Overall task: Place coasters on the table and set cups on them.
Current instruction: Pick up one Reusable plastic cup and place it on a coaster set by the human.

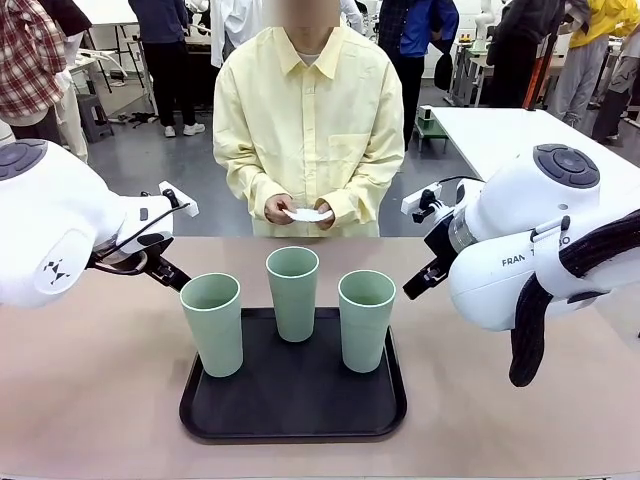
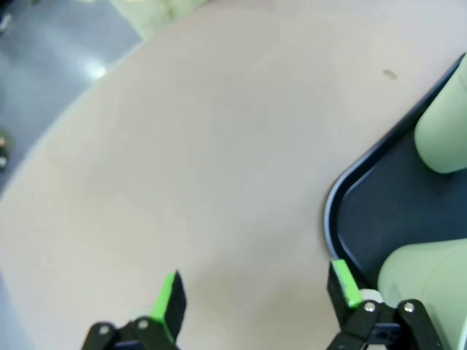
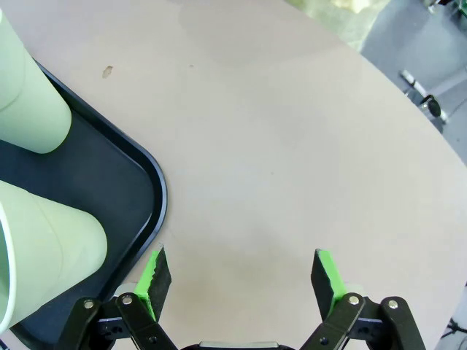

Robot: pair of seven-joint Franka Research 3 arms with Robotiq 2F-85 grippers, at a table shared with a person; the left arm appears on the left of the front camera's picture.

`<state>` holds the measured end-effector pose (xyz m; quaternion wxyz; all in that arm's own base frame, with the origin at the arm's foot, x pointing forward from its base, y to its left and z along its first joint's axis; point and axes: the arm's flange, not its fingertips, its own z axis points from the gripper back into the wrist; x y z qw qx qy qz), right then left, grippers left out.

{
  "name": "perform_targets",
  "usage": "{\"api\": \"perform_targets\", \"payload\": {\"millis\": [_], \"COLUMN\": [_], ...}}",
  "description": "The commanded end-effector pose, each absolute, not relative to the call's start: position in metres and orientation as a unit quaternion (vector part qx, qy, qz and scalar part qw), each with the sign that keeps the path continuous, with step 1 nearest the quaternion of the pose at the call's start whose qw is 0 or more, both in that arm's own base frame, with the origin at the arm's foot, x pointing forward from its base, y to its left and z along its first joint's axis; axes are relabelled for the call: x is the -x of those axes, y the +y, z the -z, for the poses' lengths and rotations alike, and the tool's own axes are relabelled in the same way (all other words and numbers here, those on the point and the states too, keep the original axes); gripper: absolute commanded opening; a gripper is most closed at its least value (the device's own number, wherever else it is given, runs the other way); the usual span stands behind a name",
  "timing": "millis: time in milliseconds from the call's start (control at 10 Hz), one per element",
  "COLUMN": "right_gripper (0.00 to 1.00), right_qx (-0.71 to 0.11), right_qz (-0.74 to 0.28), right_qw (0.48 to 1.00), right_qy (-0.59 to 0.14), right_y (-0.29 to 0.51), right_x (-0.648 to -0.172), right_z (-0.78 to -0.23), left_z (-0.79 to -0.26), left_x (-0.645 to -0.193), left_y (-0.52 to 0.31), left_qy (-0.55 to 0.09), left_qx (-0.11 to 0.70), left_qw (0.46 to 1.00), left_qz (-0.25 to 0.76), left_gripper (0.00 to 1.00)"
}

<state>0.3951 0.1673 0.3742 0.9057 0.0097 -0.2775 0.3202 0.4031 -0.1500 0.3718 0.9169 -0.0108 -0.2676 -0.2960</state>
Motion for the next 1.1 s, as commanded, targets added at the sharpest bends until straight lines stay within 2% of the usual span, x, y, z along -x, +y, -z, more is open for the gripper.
{"api": "perform_targets", "payload": {"millis": [0,200,400,700,800,1000], "right_gripper": [1.00,1.00,1.00,1.00,1.00,1.00], "right_qx": [-0.002,-0.005,0.014,0.057,0.078,0.088], "right_qz": [-0.300,-0.272,-0.267,-0.284,-0.278,-0.266], "right_qw": [0.913,0.918,0.923,0.938,0.942,0.950], "right_qy": [-0.277,-0.290,-0.277,-0.191,-0.172,-0.142], "right_y": [0.169,0.165,0.152,0.133,0.123,0.111], "right_x": [-0.396,-0.383,-0.347,-0.270,-0.243,-0.227], "right_z": [-0.386,-0.420,-0.453,-0.476,-0.474,-0.453], "left_z": [-0.372,-0.430,-0.469,-0.491,-0.485,-0.481], "left_x": [-0.403,-0.385,-0.356,-0.287,-0.263,-0.240], "left_y": [-0.150,-0.144,-0.129,-0.121,-0.119,-0.111], "left_qy": [-0.268,-0.323,-0.311,-0.142,-0.107,-0.091], "left_qx": [0.011,-0.054,-0.045,0.013,0.018,0.000], "left_qw": [0.917,0.893,0.908,0.948,0.953,0.961], "left_qz": [0.296,0.307,0.277,0.283,0.281,0.261], "left_gripper": [1.00,1.00,1.00,1.00,1.00,1.00]}}
